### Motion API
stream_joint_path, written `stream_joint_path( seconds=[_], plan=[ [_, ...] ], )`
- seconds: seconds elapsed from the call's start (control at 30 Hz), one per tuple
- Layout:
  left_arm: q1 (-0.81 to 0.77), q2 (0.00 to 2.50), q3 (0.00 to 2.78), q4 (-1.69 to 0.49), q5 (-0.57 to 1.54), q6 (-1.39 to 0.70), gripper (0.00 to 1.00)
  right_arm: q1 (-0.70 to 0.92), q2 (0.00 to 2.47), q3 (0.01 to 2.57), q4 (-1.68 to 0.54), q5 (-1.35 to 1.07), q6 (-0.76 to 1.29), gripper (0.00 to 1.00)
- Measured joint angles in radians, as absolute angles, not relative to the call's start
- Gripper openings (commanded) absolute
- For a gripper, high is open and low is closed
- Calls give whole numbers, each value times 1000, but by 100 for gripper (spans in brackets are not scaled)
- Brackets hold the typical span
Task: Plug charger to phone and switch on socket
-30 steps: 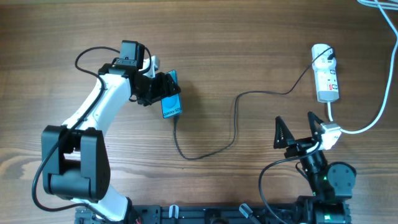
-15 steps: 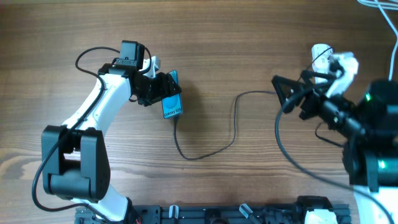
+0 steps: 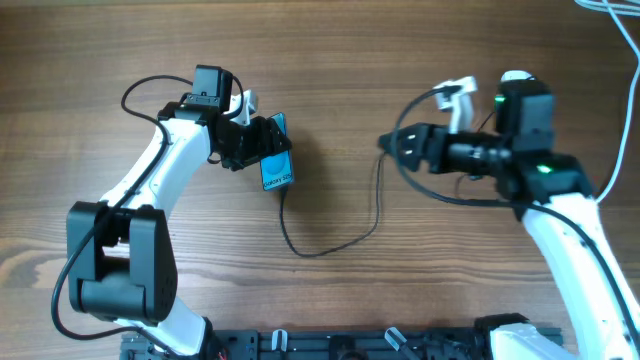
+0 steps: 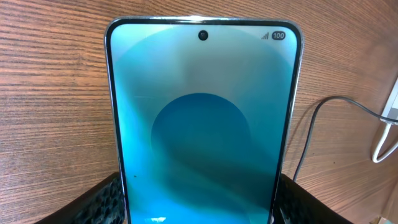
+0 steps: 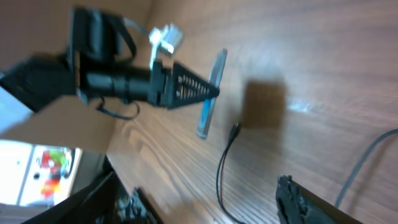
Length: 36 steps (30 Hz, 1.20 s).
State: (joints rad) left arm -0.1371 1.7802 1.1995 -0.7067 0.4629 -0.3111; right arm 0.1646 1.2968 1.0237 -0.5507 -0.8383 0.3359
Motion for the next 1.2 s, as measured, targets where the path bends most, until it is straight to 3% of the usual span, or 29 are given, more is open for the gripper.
stream_joint_path(
  seconds=[0.3, 0.73, 0.93, 1.2],
  plan=[
    [-137, 1780, 1200, -706, 463, -311, 68, 426, 1634, 1026, -184, -754, 482, 88],
    [-137, 1780, 1200, -706, 463, -311, 67, 581, 1940, 1026, 186, -742, 707, 87],
    [-135, 1780, 1200, -703, 462, -312, 68, 601, 1949, 1026, 241, -731, 775, 65],
    [-131, 1780, 1200, -700, 462, -311, 68, 601, 1949, 1026, 271, -739, 868, 52]
  ],
)
